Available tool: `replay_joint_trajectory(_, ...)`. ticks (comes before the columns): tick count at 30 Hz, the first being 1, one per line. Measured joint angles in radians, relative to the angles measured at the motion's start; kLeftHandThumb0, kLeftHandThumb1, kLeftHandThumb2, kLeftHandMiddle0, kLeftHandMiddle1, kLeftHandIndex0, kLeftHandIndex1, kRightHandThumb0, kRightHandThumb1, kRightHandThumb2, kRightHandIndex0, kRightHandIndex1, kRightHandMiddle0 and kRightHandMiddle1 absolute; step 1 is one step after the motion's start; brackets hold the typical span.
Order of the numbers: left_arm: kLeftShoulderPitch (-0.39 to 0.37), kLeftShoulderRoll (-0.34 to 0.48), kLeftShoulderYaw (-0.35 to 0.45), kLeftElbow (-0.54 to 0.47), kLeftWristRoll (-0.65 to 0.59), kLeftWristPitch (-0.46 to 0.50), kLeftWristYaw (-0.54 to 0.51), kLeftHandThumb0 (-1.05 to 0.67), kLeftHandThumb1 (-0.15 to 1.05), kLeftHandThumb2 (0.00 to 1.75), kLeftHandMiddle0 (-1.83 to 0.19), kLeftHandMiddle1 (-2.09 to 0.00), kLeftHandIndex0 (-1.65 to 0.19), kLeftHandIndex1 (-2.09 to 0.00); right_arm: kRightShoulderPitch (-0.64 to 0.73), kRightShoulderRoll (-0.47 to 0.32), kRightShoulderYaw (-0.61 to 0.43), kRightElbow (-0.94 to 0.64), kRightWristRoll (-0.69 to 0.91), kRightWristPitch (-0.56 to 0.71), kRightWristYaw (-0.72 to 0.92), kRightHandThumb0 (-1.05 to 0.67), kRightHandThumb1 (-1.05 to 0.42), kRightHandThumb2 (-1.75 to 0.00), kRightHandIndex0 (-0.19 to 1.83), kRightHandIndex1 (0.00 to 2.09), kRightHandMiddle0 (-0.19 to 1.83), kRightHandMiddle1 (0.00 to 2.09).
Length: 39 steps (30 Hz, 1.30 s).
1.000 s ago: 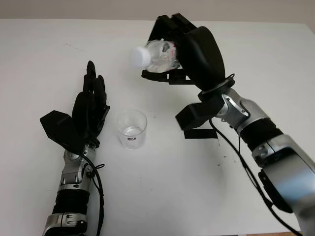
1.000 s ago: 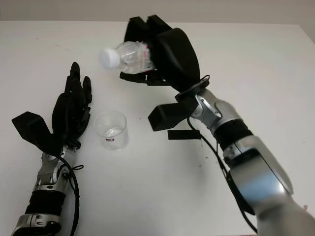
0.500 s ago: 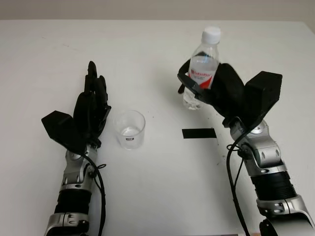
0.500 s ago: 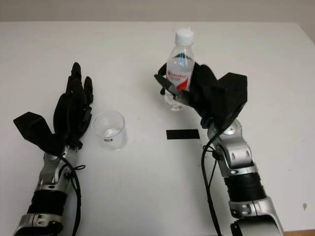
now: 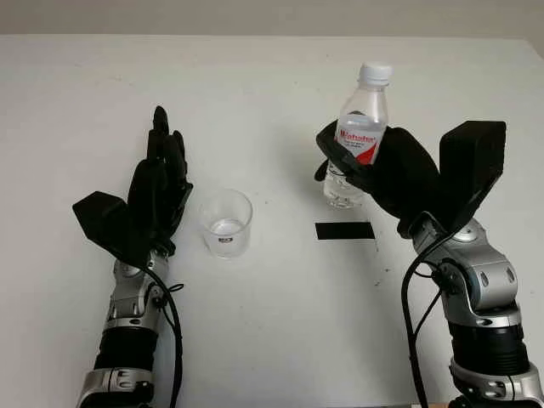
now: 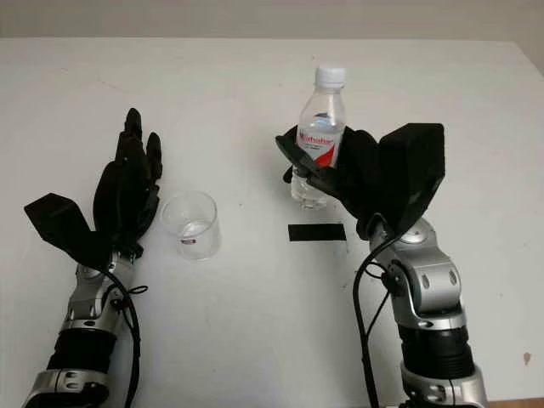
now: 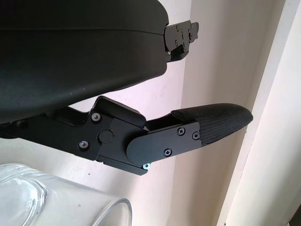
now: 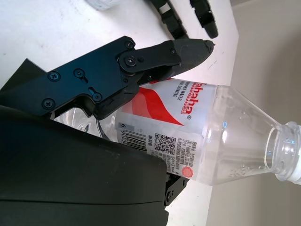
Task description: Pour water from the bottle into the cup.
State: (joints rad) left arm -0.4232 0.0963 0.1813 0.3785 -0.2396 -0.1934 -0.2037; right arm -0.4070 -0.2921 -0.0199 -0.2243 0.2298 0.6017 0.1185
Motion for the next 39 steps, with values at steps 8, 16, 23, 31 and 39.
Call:
replay_joint_trajectory(8,0.000,0.004,0.004,-0.002,-0.007,0.013,-0.012,-0.82,1.05,0.71,0.19,-0.01,0.19,0.00,0.063,0.047,0.004,0.023,-0.053,-0.144,0.015,-0.42,-1.05,-0.44,1.35,2.09,1.00,2.09)
replay_joint_trajectory(16,0.000,0.019,0.007,-0.004,-0.018,0.016,-0.024,-0.82,1.05,0.69,0.19,-0.02,0.19,0.00,0.120,0.081,0.008,0.079,-0.104,-0.295,0.020,-0.42,-1.05,-0.45,1.30,2.09,0.96,2.09)
replay_joint_trajectory(23,0.000,0.021,0.007,-0.011,-0.018,0.021,-0.023,-0.82,1.05,0.69,0.19,-0.02,0.19,0.00,0.156,0.100,0.004,0.085,-0.111,-0.331,0.029,-0.42,-1.05,-0.45,1.32,2.09,0.96,2.09)
replay_joint_trajectory(31,0.000,0.023,0.008,-0.013,-0.017,0.024,-0.022,-0.83,1.05,0.68,0.19,-0.04,0.19,0.00,0.168,0.100,-0.001,0.133,-0.117,-0.399,0.060,-0.43,-1.05,-0.44,1.34,2.09,1.04,2.09)
replay_joint_trajectory(39,0.000,0.025,0.010,-0.013,-0.017,0.025,-0.022,-0.83,1.05,0.68,0.19,-0.03,0.19,0.00,0.168,0.100,-0.002,0.150,-0.130,-0.422,0.060,-0.41,-1.05,-0.44,1.31,2.09,1.04,2.09)
